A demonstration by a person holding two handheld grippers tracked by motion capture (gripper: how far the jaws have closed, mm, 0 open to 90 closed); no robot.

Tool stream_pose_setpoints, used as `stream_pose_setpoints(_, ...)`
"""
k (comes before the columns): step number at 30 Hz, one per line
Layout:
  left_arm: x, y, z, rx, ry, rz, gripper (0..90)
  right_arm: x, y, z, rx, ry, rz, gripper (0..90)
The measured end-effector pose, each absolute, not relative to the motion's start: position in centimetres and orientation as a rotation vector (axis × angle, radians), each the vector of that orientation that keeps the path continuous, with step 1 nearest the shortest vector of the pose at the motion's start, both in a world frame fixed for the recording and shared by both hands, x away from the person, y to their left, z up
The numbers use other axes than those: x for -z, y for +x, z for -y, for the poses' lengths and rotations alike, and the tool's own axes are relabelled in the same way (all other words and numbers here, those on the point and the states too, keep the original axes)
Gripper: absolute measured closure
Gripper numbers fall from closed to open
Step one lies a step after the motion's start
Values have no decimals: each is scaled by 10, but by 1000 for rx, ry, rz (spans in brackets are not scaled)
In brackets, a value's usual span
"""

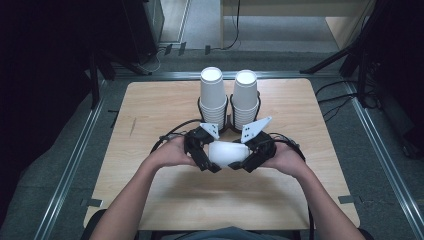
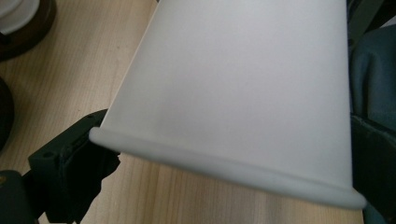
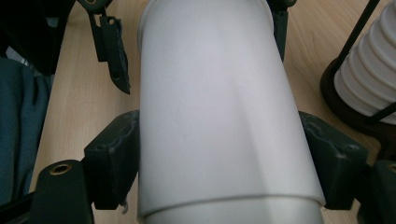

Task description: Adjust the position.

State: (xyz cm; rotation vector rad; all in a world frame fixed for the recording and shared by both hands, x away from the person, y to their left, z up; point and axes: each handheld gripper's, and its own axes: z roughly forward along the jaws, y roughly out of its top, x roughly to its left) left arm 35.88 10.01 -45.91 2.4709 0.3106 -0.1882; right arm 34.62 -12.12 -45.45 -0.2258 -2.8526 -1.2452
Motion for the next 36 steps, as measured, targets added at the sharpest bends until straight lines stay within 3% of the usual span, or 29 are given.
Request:
stream_pose_setpoints(7,455,359,-109,134,2386,-325,0,452,347,125,1283,-231,2845,217)
stream_pose_setpoints(28,456,351,-107,156,2280,-337,0,442,345,130,1418,-218,2771,215)
stream_pose_setpoints(31,455,351,-107,166,2270,-325,60,443,345,128,1423,-205,2755,215)
stream_pose_setpoints(36,454,349,-108,135,2292,-309,86,444,344,127,1404,-195,2775,219)
